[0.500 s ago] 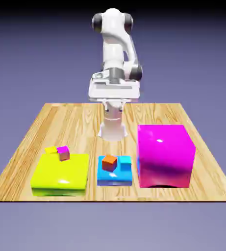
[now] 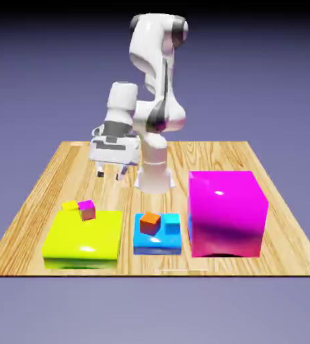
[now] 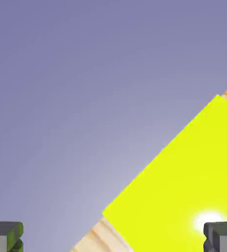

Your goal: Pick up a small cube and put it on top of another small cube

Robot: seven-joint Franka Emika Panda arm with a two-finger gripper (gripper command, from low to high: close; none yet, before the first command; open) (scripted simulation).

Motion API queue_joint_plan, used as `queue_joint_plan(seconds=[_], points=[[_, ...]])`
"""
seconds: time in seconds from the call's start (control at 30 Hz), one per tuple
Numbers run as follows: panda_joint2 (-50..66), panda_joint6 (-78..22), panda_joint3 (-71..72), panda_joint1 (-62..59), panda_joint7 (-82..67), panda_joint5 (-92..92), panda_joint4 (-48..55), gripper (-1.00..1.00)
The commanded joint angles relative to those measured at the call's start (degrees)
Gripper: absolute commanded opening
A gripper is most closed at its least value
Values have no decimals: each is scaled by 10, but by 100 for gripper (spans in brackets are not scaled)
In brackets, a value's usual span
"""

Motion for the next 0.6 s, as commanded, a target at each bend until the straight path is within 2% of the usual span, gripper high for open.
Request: queue_joint_plan(seconds=[0.0, 0.57], points=[[9, -3, 2, -15, 25, -1, 1, 0], [160, -58, 32, -269, 449, -13, 23, 0]])
